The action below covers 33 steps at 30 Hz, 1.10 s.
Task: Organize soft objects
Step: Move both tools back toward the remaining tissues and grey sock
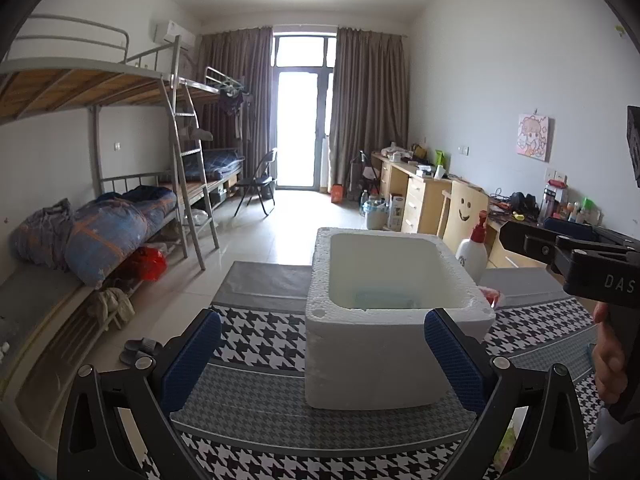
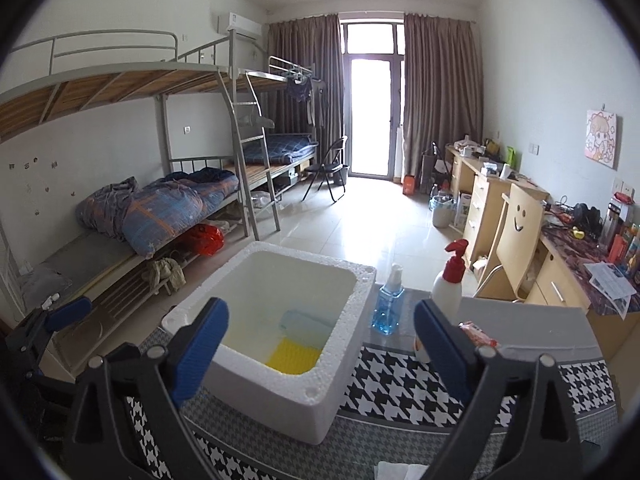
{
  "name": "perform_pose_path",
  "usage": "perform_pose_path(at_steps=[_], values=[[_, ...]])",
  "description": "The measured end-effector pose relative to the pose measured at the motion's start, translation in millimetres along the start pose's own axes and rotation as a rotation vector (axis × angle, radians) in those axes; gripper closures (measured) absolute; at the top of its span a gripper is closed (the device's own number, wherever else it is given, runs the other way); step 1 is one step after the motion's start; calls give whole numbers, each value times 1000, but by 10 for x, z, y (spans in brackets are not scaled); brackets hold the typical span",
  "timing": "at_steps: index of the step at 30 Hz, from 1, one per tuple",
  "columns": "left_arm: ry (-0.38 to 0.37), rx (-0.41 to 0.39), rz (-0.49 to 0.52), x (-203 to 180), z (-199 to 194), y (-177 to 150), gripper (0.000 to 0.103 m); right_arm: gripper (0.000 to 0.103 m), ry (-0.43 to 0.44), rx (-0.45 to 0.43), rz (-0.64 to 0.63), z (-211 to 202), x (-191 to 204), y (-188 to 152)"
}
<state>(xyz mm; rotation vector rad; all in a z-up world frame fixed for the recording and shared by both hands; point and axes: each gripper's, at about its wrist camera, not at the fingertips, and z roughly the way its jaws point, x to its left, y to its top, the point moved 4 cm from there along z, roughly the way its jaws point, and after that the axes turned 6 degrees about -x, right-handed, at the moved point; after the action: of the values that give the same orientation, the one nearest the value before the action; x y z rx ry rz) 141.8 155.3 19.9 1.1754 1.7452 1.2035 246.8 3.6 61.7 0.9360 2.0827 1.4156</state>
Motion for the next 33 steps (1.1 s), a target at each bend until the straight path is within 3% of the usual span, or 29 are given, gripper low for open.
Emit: perform_pose_path(at_steps=[20,33], values=[[-103,-63,27,-387,-439,-56,1,7,-60,-116,33,-757,-214,-225],[-165,-67,18,-601,-522,-217,1,7,-88,-134,35,-1029,-350,-538]])
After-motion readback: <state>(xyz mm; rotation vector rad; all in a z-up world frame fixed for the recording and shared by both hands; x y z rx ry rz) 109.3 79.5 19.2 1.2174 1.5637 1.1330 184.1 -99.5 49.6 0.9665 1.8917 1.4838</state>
